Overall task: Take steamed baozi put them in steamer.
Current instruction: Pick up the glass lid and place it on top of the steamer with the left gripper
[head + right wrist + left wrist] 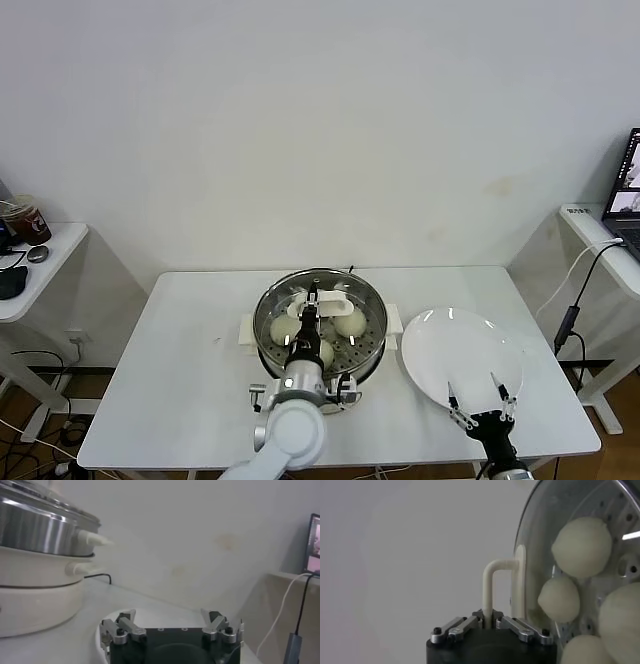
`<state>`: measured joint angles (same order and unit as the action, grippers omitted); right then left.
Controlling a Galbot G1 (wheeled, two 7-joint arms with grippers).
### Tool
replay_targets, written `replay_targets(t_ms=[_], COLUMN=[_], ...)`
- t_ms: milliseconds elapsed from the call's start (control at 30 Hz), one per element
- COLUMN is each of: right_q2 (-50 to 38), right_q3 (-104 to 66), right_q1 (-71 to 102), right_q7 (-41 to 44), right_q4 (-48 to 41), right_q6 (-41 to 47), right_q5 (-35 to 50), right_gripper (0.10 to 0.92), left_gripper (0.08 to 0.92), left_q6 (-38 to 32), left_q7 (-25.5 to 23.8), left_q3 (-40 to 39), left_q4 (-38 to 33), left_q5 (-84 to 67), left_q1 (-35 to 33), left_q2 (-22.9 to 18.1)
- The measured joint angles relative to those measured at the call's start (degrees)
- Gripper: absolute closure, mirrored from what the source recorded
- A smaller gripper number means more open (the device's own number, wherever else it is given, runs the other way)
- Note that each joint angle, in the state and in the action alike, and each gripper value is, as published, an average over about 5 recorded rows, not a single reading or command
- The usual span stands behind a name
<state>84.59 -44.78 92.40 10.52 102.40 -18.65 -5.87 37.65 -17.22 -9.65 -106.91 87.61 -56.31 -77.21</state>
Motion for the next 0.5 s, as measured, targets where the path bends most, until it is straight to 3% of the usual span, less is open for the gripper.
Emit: replay_targets(t_ms=[333,500], right_q2=[-0.01,-0.04], right_q3=[0.03,0.05], right_q1=[0.03,0.18], right_q7=[0.11,0.13], right_q4=[-0.06,0.05], right_q6=[-0.04,-0.06], right_q5=[-0.04,-0.05], right_gripper=[0.203,0.203], left_gripper=[0.813,0.686], left_q6=[-0.22,-0.53], left_q7=[1.63,3.05], left_q3=[1.16,2.0], left_q4=[0.71,-0.15], left_q5=[-1.21,-3.88], left_q1=[-0.82,-1.58], left_q2=[-1.01,-0.7])
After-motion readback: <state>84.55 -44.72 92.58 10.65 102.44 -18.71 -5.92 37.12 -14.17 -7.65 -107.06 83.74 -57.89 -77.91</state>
